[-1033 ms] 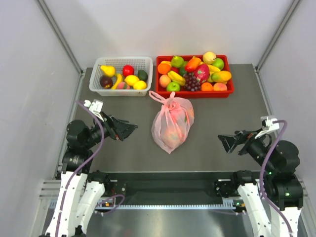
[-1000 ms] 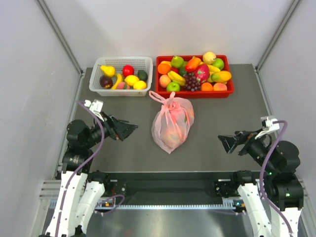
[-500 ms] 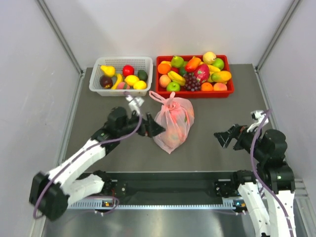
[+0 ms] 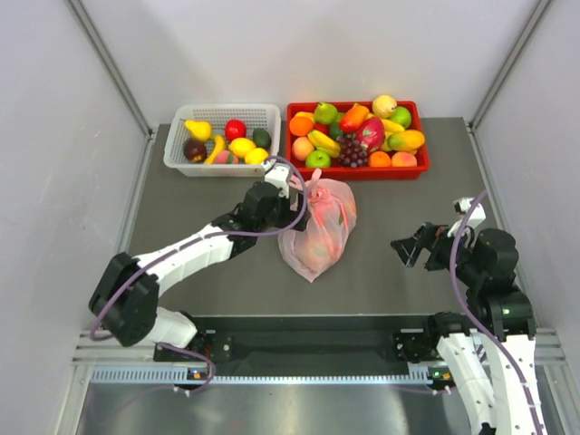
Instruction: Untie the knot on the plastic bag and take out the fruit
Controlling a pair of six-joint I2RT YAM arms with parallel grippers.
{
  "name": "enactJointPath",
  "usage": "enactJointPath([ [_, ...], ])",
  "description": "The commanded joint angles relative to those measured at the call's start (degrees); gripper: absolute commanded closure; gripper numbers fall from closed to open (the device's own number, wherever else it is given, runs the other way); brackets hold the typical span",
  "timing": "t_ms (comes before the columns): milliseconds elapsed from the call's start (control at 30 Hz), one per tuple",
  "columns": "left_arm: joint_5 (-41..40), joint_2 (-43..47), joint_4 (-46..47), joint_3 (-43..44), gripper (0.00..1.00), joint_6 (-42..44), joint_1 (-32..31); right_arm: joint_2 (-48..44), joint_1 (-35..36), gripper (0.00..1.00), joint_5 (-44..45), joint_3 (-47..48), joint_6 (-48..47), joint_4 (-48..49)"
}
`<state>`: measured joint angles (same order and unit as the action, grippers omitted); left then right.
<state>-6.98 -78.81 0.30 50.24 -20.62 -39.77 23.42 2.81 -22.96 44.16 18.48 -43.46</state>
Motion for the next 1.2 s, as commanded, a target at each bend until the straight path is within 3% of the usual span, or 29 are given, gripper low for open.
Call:
enactJointPath([
  [0, 6.2, -5.3, 6.7, 2.8, 0.01, 4.6, -0.3, 1.5, -0.6, 0.00, 0.2, -0.5, -0.6, 4.5],
  [100, 15.3, -6.9, 14.2, 1.5, 0.01, 4.6, -0.5, 3.6, -0.6, 0.00, 0.4, -0.5, -0.6, 6.2],
  [233, 13.8, -11.4, 14.0, 4.9, 0.01, 6.2, -0.6, 5.2, -0.6, 0.00, 0.4, -0.4, 0.3, 7.7],
  [300, 13.1, -13.6, 13.2, 6.0, 0.12, 7.5, -0.6, 5.8, -0.7, 0.00, 0.5, -0.6, 0.5, 8.7],
  [333, 13.4, -14.0, 13.5, 6.4, 0.22, 7.9, -0.6, 6.0, -0.6, 0.00, 0.7, -0.6, 0.7, 8.8],
  [367, 14.3, -14.3, 13.8, 6.6, 0.50, 8.4, -0.5, 6.3, -0.6, 0.00, 0.8, -0.6, 0.7, 9.0],
  [433, 17.6, -14.4, 13.8, 6.9, 0.88, 9.2, -0.6, 6.8, -0.6, 0.00, 1.3, -0.7, 0.9, 9.6],
  [467, 18.5, -13.8, 13.8, 6.7, 1.00, 9.3, -0.6, 6.9, -0.6, 0.00, 1.4, -0.7, 1.0, 9.9],
  [700, 29.5, -4.4, 13.2, 1.0, 1.00, 16.9, -1.1, 10.9, -0.2, 0.00, 3.3, 1.1, 0.4, 10.7],
  [900, 36.9, 3.6, -2.9, 2.6, 1.00, 29.2, -5.3, 15.7, 0.6, 0.00, 6.4, 4.1, -0.6, 10.0],
  [1067, 37.3, 6.8, -15.7, 3.8, 1.00, 37.0, -12.5, 20.8, 3.2, 0.00, 7.8, 9.7, -2.5, 8.0],
  [1167, 32.7, 6.0, -22.6, 6.1, 1.00, 38.5, -15.5, 24.4, 6.5, 0.00, 12.1, 11.8, -2.5, 7.4],
])
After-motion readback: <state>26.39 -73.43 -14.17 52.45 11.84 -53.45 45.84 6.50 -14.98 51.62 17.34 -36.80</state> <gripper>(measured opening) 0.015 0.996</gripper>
